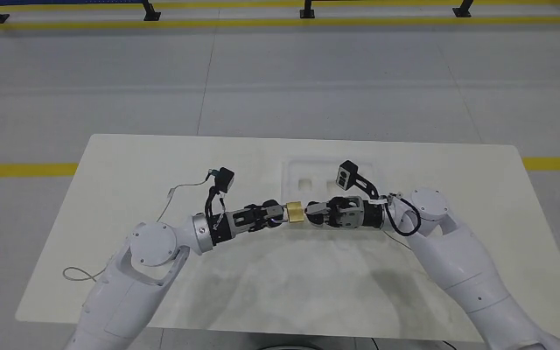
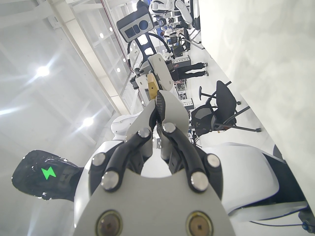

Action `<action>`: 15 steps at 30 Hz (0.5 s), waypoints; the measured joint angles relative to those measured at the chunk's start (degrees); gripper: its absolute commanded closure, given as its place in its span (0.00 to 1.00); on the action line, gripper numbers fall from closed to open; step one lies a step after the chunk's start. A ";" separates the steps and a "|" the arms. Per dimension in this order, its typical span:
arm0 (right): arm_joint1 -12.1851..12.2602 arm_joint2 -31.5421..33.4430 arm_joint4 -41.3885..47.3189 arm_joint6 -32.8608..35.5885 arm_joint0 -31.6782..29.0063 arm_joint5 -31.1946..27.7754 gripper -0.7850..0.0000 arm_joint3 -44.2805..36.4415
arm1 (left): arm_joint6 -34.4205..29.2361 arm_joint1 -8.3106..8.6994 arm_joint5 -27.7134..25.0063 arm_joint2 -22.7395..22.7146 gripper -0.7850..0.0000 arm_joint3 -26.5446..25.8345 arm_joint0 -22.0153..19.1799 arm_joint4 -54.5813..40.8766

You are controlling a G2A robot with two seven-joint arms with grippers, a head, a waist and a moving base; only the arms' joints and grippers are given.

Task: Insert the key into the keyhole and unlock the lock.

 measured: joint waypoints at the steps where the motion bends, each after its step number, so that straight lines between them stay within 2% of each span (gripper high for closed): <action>1: -0.01 0.02 0.00 0.04 0.00 -0.05 1.00 0.06 | -0.09 0.02 -0.01 -0.03 0.93 0.01 0.00 -0.03; 3: -0.03 0.03 -0.02 0.12 0.04 -0.07 1.00 0.16 | -0.38 0.06 -0.07 -0.08 1.00 0.06 -0.01 -0.14; 15: -0.32 -0.41 -0.23 0.13 0.73 -0.26 1.00 1.64 | -1.56 0.16 -0.73 0.13 1.00 0.29 -0.91 -0.84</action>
